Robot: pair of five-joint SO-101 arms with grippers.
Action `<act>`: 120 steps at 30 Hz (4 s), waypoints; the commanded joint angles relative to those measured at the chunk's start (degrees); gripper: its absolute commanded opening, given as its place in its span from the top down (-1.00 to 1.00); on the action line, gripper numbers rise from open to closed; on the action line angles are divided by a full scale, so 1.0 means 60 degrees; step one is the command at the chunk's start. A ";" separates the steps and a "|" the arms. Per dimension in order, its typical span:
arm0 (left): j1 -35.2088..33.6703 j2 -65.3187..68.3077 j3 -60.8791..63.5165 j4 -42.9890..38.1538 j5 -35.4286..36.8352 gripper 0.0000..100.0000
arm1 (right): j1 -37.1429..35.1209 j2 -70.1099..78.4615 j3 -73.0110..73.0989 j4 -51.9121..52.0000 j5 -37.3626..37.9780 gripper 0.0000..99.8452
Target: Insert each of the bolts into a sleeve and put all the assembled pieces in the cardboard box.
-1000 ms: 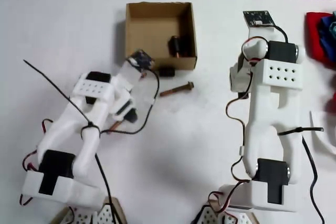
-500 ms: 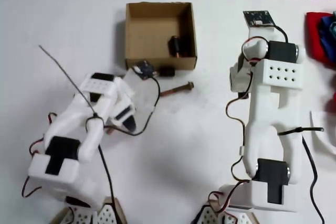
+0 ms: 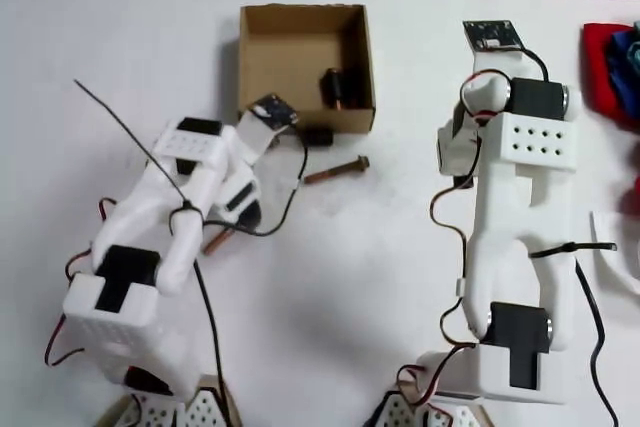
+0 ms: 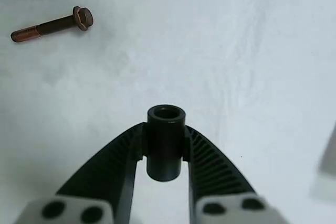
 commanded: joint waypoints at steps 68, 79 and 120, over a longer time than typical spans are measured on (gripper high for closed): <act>0.1026 -0.1465 -0.5722 0.5377 0.1773 0.95 | 0.0066 -0.5194 0.6359 -0.3304 0.0088 0.96; 0.0864 -0.8205 0.1678 0.0967 0.2725 0.95 | -0.1810 -0.5751 0.9436 -0.6132 0.0015 0.96; 0.2330 -1.0168 0.5179 -0.5480 0.9377 0.95 | -0.5077 -0.7597 1.3963 -1.3736 -0.2418 0.96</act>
